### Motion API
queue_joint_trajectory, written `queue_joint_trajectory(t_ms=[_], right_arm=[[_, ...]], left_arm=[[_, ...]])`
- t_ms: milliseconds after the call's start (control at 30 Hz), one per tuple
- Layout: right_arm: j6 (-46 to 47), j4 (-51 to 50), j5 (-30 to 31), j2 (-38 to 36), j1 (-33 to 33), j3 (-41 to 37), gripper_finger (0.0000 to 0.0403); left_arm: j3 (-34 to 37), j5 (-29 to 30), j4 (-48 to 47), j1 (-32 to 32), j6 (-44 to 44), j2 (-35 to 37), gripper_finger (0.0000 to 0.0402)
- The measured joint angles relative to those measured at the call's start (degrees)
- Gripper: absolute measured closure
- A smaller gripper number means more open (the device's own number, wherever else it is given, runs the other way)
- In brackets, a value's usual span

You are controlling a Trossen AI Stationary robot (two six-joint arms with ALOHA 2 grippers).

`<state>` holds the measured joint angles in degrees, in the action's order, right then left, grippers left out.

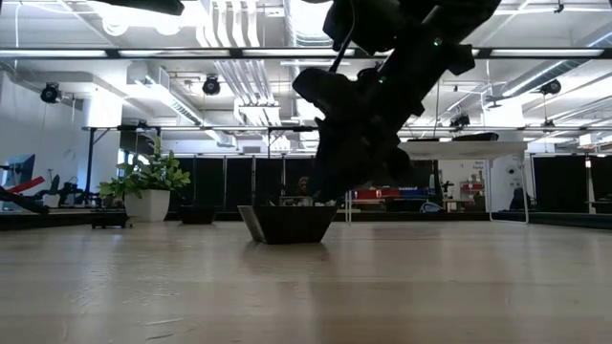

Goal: Pick & Place Mini shaped plates
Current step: Stack the black distorted square plate on top of the black distorted square plate on the shelf

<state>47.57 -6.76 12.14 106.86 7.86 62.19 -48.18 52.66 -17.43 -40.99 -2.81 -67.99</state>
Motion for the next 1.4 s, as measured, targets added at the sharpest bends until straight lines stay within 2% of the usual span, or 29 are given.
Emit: queue_joint_trajectory(t_ms=[633, 733, 900, 967, 1133, 1400], right_arm=[[-0.29, 0.11, 0.90, 5.73, 0.00, 1.19, 0.0294], [-0.33, 0.10, 0.90, 5.89, 0.00, 1.36, 0.0314], [-1.23, -0.17, 0.92, 5.88, 0.00, 1.31, 0.0380], [-1.47, -0.11, 0.92, 5.82, 0.00, 1.31, 0.0389], [-3.08, -2.19, 1.14, 3.42, 0.00, 1.29, 0.0394], [-6.30, -5.41, 3.00, -4.41, 0.00, 1.22, 0.0395]], left_arm=[[-0.02, -0.02, 0.43, 0.11, 0.09, -0.01, 0.0346], [-0.02, 0.00, 0.43, 0.13, 0.13, 0.00, 0.0346], [-0.02, -0.02, 0.48, 0.13, 0.64, 0.00, 0.0346], [-0.02, -0.02, 0.48, 0.13, 0.65, -0.01, 0.0346], [-0.02, -0.02, 0.54, 0.13, 0.66, -0.01, 0.0346], [-0.02, -0.02, 0.89, 0.11, 0.68, 0.00, 0.0346]])
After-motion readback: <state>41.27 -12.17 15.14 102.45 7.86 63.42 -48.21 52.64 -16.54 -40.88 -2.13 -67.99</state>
